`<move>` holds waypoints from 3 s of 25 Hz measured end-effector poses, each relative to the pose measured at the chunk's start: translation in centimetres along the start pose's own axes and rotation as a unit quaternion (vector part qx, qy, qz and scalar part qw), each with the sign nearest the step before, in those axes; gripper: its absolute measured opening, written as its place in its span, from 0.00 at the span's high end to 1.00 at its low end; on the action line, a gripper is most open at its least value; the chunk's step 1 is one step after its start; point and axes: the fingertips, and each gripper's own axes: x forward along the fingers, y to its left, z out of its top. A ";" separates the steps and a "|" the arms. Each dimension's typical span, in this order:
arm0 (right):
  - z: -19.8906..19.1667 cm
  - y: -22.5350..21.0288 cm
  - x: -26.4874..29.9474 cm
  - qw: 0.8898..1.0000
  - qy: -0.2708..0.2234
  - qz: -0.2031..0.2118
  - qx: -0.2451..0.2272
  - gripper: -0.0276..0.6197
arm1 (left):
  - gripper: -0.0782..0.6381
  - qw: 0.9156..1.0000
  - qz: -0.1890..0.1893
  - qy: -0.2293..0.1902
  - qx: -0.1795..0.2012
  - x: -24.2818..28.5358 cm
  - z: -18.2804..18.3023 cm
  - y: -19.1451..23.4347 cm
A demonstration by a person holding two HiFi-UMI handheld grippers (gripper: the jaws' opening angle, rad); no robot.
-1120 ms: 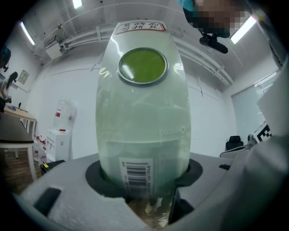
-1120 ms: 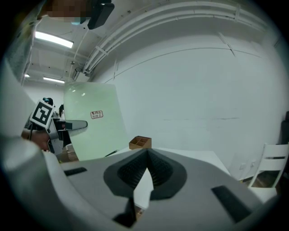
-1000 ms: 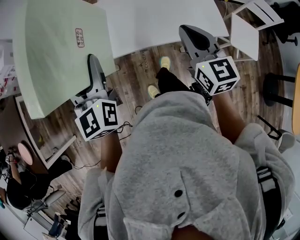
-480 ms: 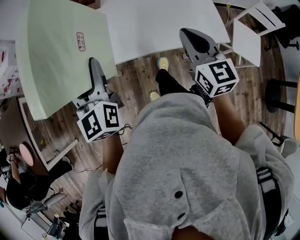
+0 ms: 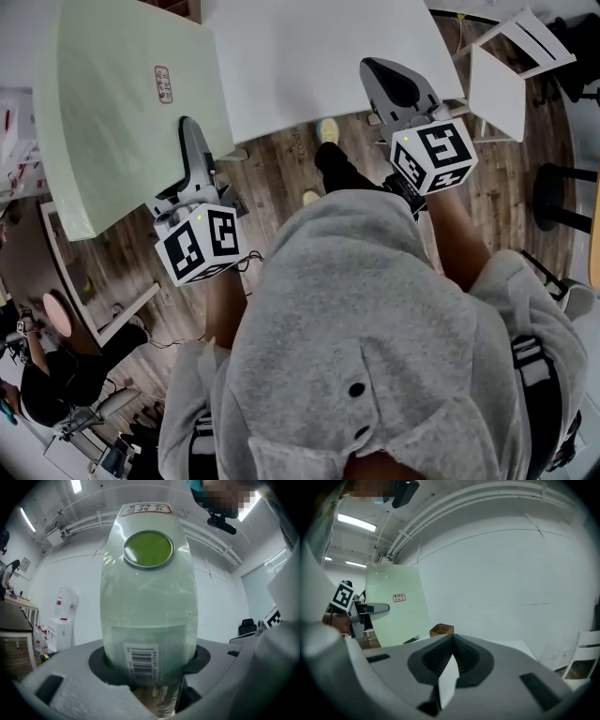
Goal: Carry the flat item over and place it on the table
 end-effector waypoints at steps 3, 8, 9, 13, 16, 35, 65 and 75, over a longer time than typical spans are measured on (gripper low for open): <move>0.0 -0.7 1.2 1.000 0.001 -0.001 0.002 0.92 | 0.50 1.000 0.001 0.001 0.002 1.4 0.0 0.2; -0.4 -1.6 2.9 1.000 0.004 -0.004 0.008 0.92 | 0.50 1.000 0.002 0.003 0.004 3.5 -0.4 0.7; -0.4 -1.9 3.3 1.000 0.004 -0.005 0.009 0.92 | 0.50 1.000 0.001 0.003 0.005 3.9 -0.4 0.7; -0.4 -3.1 5.0 1.000 0.007 -0.005 0.011 0.92 | 0.50 1.000 0.001 0.006 0.007 6.0 -0.6 0.7; -0.3 -4.0 6.5 1.000 0.010 -0.003 0.011 0.92 | 0.50 1.000 0.002 0.011 0.010 7.7 -0.8 0.7; -0.7 -10.6 13.3 0.999 0.040 0.004 0.035 0.92 | 0.50 0.999 0.009 0.043 0.018 17.2 -1.8 -0.7; -4.3 -19.9 17.7 0.991 0.074 0.025 0.110 0.92 | 0.51 0.995 0.018 0.093 0.043 28.5 -3.2 -5.9; -4.3 -20.3 18.2 0.991 0.082 0.009 0.107 0.92 | 0.51 0.995 0.015 0.090 0.039 31.2 -3.6 -4.9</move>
